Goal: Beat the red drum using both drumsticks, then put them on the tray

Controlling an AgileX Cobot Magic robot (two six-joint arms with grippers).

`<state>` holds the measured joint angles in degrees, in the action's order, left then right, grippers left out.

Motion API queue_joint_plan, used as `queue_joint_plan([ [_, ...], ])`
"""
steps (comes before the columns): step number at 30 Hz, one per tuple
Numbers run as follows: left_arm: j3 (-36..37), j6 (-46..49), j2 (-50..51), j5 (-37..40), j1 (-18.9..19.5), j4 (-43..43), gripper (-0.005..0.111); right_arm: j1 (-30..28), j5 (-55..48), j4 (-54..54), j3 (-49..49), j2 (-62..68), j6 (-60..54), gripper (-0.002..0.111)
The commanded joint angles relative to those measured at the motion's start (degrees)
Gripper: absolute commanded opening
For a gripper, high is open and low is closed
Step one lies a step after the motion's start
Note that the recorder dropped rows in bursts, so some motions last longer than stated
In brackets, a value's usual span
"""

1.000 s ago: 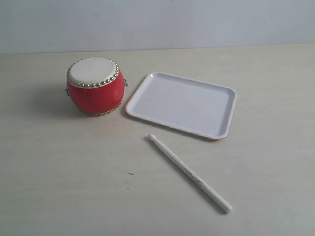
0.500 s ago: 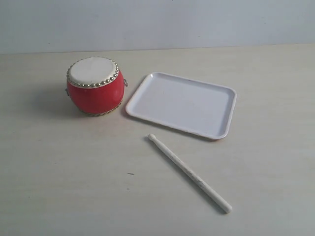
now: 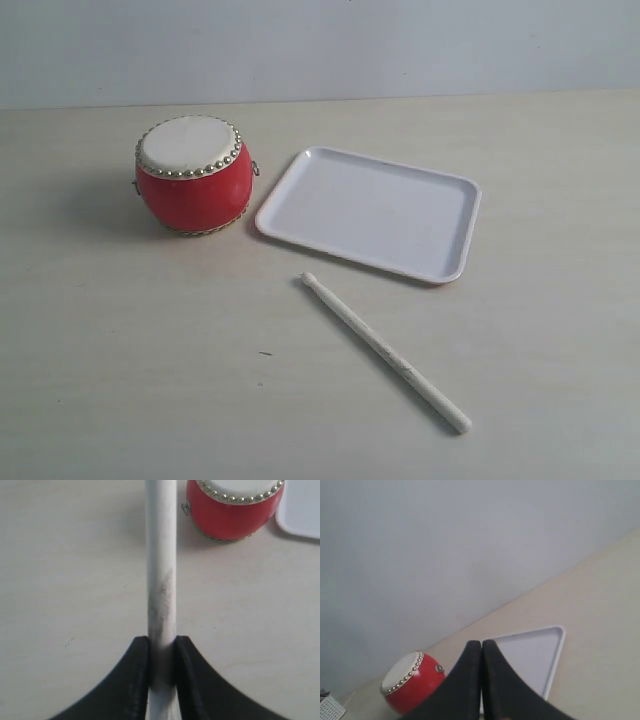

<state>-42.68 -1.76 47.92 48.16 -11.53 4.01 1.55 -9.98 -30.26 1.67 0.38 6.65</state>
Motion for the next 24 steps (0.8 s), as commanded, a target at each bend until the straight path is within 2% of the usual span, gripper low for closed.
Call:
queue_joint_plan([
  [1, 0.09, 0.29, -0.27, -0.05, 0.23, 0.40, 0.000, -0.18, -5.05, -8.81, 5.80, -0.38, -11.10, 0.000],
  [3, 0.09, 0.29, -0.27, -0.05, 0.23, 0.40, 0.000, -0.18, -6.46, -19.86, 8.43, -0.38, -22.07, 0.000],
  [8, 0.09, 0.29, -0.27, -0.05, 0.23, 0.40, 0.000, -0.18, -15.95, -51.41, 12.78, -0.18, -60.52, 0.000],
  [11, 0.09, 0.29, -0.27, -0.05, 0.23, 0.40, 0.000, -0.18, -24.97, -62.45, 14.45, 4.45, -74.76, 0.000],
  [14, 0.09, 0.29, -0.27, -0.05, 0.23, 0.40, 0.000, -0.18, -28.89, -61.35, 17.29, 12.89, -76.06, 0.000],
  [21, 0.09, 0.29, -0.27, -0.05, 0.23, 0.40, 0.000, -0.18, -39.79, -51.02, 25.74, 37.97, -75.47, 0.000],
  [24, 0.09, 0.29, -0.27, -0.05, 0.23, 0.40, 0.000, -0.18, -41.18, -46.54, 27.99, 47.57, -74.95, 0.000],
])
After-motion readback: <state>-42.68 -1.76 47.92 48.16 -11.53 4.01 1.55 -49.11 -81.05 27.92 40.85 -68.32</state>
